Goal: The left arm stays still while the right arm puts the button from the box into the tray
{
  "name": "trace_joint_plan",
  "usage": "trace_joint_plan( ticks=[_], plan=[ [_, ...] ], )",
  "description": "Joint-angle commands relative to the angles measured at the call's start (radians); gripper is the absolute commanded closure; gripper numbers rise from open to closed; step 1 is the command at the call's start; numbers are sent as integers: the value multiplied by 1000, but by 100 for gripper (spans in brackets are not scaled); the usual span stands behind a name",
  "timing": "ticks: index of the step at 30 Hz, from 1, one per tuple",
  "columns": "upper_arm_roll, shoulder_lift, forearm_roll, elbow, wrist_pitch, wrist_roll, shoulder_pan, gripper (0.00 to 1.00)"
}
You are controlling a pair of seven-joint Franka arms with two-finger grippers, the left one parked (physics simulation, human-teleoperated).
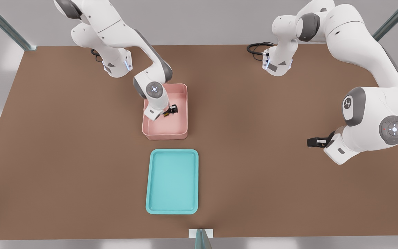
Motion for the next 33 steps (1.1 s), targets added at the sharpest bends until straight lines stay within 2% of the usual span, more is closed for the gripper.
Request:
trace_joint_plan(
  ticks=[1,6,13,30,33],
  plan=[
    [4,-1,1,-23,130,42,3,0],
    [-14,-1,1,-87,211,-1,4,0],
    [-5,-4,1,-169,308,-2,4,0],
    [45,-18,0,-281,360,1,3,0],
    [49,-19,0,-281,360,7,1,4]
  ],
)
